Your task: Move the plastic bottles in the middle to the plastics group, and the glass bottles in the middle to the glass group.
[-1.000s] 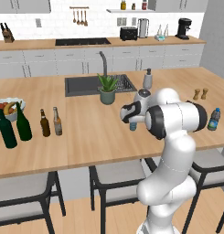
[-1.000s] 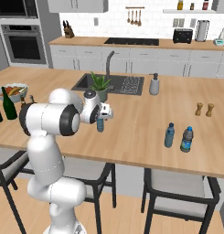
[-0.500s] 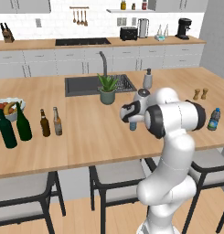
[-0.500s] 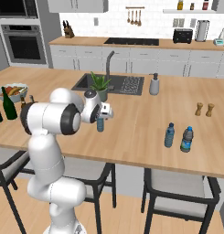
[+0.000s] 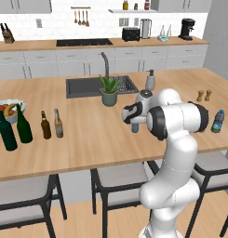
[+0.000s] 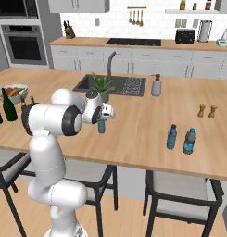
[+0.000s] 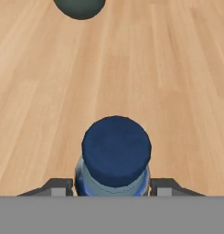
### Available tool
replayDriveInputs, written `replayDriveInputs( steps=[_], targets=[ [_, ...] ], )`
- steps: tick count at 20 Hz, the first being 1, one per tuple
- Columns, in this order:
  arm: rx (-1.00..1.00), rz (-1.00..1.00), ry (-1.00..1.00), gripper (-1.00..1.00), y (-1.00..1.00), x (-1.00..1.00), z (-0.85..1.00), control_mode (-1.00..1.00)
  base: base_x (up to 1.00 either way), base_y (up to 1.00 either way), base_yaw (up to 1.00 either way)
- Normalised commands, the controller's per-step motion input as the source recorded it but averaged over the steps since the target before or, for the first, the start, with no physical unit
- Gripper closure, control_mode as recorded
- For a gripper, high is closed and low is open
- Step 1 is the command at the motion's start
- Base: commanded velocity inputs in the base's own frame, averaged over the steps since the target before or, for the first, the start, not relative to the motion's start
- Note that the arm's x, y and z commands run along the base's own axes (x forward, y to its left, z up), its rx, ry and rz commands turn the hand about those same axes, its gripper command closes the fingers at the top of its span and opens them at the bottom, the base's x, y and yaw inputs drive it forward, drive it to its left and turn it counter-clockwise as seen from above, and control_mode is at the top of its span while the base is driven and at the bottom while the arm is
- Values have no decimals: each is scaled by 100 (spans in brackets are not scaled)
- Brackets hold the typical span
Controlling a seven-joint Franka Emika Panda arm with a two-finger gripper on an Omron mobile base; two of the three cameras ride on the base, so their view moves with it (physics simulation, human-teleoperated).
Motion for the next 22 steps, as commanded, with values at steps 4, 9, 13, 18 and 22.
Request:
replayDriveInputs(
  steps=[4, 9, 13, 18, 22],
  targets=[
    [-1, 0, 0, 100, 0, -5, 4, -100, 0, 0, 0],
    [-1, -7, 0, 100, -13, -34, 27, -100, 0, 0, 0],
    [0, -23, 0, 100, -65, -36, 30, -100, 0, 0, 0],
    [1, -33, 0, 100, -95, -13, 5, -100, 0, 0, 0],
    [10, -34, 0, 100, -100, -9, 0, -100, 0, 0, 0]
  ],
)
